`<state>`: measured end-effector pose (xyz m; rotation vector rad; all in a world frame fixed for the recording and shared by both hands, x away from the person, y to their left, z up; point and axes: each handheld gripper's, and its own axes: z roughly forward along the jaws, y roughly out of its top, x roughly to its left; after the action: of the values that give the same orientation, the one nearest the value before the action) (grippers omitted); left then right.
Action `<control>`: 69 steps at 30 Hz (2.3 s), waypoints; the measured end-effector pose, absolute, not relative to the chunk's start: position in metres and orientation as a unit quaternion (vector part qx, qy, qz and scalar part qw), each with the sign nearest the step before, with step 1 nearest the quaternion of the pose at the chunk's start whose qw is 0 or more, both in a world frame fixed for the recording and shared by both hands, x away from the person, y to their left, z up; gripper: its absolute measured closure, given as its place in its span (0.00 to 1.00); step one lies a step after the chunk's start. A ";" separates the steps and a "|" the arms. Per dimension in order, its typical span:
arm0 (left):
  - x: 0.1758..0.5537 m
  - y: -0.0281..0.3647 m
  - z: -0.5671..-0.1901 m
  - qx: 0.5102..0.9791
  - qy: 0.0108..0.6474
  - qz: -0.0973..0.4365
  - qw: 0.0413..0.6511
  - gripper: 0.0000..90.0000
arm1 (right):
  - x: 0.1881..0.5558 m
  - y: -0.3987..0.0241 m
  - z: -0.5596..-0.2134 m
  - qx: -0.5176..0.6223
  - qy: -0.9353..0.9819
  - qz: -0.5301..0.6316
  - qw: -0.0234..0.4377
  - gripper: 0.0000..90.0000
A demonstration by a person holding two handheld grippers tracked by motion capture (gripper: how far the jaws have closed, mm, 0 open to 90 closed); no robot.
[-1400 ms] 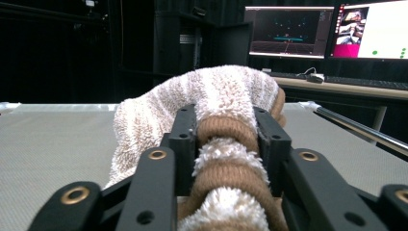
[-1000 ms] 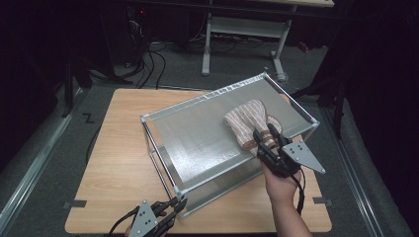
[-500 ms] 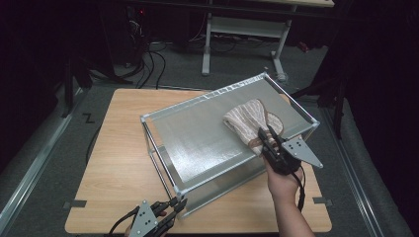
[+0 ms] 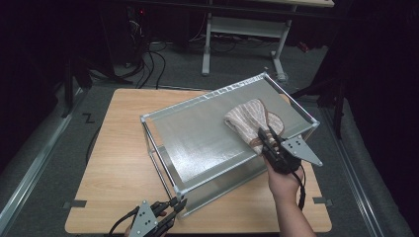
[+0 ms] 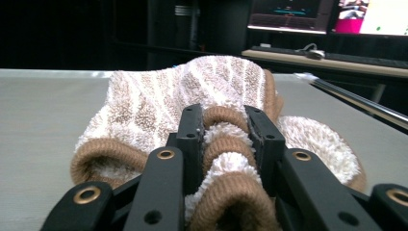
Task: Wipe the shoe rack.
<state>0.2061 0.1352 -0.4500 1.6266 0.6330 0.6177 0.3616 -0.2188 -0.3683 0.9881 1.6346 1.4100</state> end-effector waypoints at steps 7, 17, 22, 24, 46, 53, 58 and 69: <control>0.206 0.135 -0.450 0.702 0.273 0.267 0.601 0.89 | 0.376 -0.246 -0.367 0.417 0.623 0.527 0.401 0.80; 0.206 0.135 -0.450 0.702 0.273 0.268 0.601 0.89 | 0.407 -0.290 -0.363 0.460 0.599 0.490 0.434 0.80; 0.206 0.135 -0.451 0.701 0.273 0.268 0.602 0.89 | 0.415 -0.301 -0.361 0.469 0.599 0.481 0.436 0.80; 0.206 0.135 -0.451 0.700 0.274 0.266 0.604 0.89 | 0.414 -0.301 -0.361 0.468 0.600 0.486 0.430 0.81; 0.205 0.135 -0.451 0.698 0.274 0.267 0.606 0.89 | 0.332 -0.191 -0.373 0.357 0.641 0.566 0.376 0.81; 0.205 0.134 -0.451 0.698 0.273 0.268 0.606 0.89 | 0.311 -0.161 -0.378 0.330 0.640 0.592 0.363 0.81; 0.205 0.134 -0.452 0.697 0.273 0.268 0.606 0.89 | 0.297 -0.143 -0.381 0.318 0.640 0.610 0.342 0.81; 0.205 0.133 -0.452 0.697 0.273 0.266 0.607 0.89 | 0.264 -0.113 -0.379 0.270 0.659 0.634 0.303 0.81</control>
<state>0.2049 0.1329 -0.4517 1.6124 0.6319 0.6144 0.2637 -0.1126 -0.3791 0.7149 1.7459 1.6806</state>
